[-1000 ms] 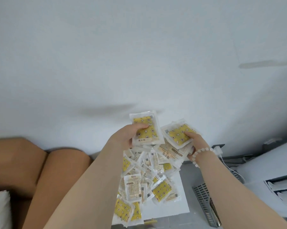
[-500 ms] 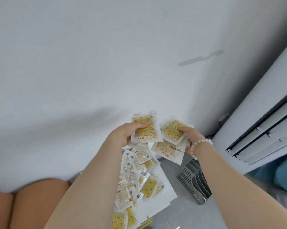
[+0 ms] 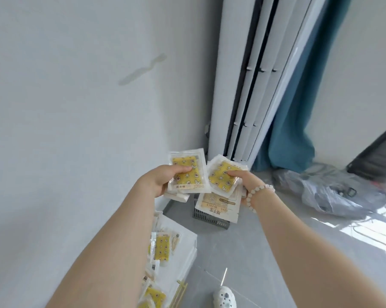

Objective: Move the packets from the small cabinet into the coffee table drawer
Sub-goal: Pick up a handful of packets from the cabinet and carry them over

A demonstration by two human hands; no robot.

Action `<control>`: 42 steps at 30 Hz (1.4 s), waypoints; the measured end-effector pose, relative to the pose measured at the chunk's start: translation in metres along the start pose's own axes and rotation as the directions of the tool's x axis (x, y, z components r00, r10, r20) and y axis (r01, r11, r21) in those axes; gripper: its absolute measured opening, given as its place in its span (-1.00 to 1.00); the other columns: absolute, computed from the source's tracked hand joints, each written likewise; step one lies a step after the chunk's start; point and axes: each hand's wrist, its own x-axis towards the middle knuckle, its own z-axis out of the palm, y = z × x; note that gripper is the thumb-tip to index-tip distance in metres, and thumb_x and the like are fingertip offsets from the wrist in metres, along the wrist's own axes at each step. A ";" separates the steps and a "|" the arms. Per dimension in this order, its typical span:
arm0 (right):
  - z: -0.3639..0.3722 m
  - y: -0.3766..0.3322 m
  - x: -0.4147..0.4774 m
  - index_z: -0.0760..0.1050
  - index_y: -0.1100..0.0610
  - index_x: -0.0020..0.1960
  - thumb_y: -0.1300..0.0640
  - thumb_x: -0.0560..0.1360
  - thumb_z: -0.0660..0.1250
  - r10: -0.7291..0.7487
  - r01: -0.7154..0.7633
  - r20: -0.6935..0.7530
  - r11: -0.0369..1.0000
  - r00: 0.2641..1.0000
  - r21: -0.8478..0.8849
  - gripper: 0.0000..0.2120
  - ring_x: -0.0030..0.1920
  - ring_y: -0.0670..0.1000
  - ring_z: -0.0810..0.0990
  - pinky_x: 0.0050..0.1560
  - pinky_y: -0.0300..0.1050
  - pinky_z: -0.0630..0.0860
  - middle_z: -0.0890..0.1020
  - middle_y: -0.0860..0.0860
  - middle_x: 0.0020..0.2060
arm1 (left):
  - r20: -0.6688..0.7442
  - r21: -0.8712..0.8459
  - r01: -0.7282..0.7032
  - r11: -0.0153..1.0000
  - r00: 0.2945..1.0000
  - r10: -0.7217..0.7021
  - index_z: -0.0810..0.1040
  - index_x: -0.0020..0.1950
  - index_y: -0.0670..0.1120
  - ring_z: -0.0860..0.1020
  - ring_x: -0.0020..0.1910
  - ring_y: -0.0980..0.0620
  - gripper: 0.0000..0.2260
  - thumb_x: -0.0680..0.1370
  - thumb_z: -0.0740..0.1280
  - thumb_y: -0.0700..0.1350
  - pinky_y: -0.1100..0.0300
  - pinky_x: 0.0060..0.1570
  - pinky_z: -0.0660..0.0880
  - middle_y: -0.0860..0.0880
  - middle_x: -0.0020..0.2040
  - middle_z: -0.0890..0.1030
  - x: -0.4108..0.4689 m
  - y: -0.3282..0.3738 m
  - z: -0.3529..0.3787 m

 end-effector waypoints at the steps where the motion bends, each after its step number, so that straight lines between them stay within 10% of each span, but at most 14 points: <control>1: -0.016 0.003 -0.005 0.53 0.19 0.16 0.09 0.39 0.46 0.002 -0.001 -0.035 1.000 0.999 0.026 -0.63 0.00 0.17 0.66 0.14 0.13 0.55 0.67 0.17 0.01 | 0.038 0.024 0.000 1.000 0.999 0.000 0.59 0.01 -0.08 0.66 -0.31 0.18 -0.92 0.55 0.34 -0.14 0.31 -0.42 0.55 0.05 -0.25 0.69 0.005 0.002 0.014; 17: -0.252 0.086 -0.113 0.49 0.16 0.19 0.09 0.39 0.41 0.025 0.122 -0.331 0.900 0.943 0.418 -0.61 -0.13 0.13 0.65 0.21 0.10 0.51 0.67 0.12 -0.10 | 0.473 0.368 0.004 0.930 0.860 -0.191 0.60 0.00 -0.10 0.68 -0.22 0.04 -0.91 0.55 0.33 -0.13 0.16 -0.22 0.64 -0.03 -0.13 0.71 0.026 -0.017 0.280; 25: -0.381 0.145 -0.209 0.47 0.18 0.09 0.15 0.48 0.33 0.027 0.285 -0.517 0.809 0.855 0.514 -0.80 -0.26 0.07 0.60 -0.22 -0.07 0.54 0.58 0.10 -0.13 | 0.576 0.563 -0.079 0.823 0.751 -0.322 0.60 0.06 -0.09 0.68 -0.18 0.00 -0.84 0.52 0.37 -0.08 0.06 -0.12 0.61 -0.05 -0.06 0.70 -0.014 -0.051 0.446; 29: -0.434 0.184 -0.259 0.47 0.17 -0.04 0.22 0.52 0.26 0.023 0.395 -0.596 0.728 0.802 0.560 -0.96 -0.46 0.01 0.62 -0.37 -0.19 0.58 0.56 0.09 -0.22 | 0.627 0.611 -0.141 0.779 0.686 -0.368 0.59 0.07 -0.08 0.68 -0.25 0.01 -0.84 0.51 0.38 -0.08 0.14 -0.35 0.61 -0.05 -0.08 0.70 -0.047 -0.078 0.526; 34: -0.477 0.231 -0.314 0.50 0.26 0.07 0.18 0.47 0.30 0.046 0.489 -0.694 0.676 0.719 0.552 -0.78 -0.20 0.12 0.59 -0.03 0.01 0.55 0.58 0.13 -0.13 | 0.652 0.674 -0.214 0.707 0.623 -0.432 0.56 0.04 -0.07 0.65 -0.29 -0.01 -0.87 0.53 0.36 -0.07 0.14 -0.36 0.60 -0.05 -0.13 0.67 -0.087 -0.128 0.602; 38: -0.499 0.273 -0.355 0.49 0.19 -0.12 0.24 0.54 0.21 0.111 0.536 -0.717 0.589 0.688 0.605 -0.89 -0.37 0.06 0.61 -0.19 -0.07 0.54 0.60 0.09 -0.32 | 0.646 0.727 -0.258 0.636 0.572 -0.506 0.56 0.04 -0.08 0.63 -0.20 -0.06 -0.86 0.53 0.37 -0.07 0.04 -0.15 0.57 -0.07 -0.10 0.67 -0.114 -0.163 0.650; 42: -0.513 0.310 -0.393 0.51 0.21 -0.18 0.27 0.56 0.19 0.158 0.598 -0.751 0.510 0.641 0.618 -0.82 -0.48 0.00 0.62 -0.34 -0.18 0.56 0.62 0.05 -0.44 | 0.643 0.758 -0.339 0.558 0.536 -0.548 0.56 0.01 -0.09 0.64 -0.37 0.02 -0.89 0.54 0.36 -0.08 0.18 -0.41 0.57 -0.04 -0.21 0.67 -0.146 -0.194 0.694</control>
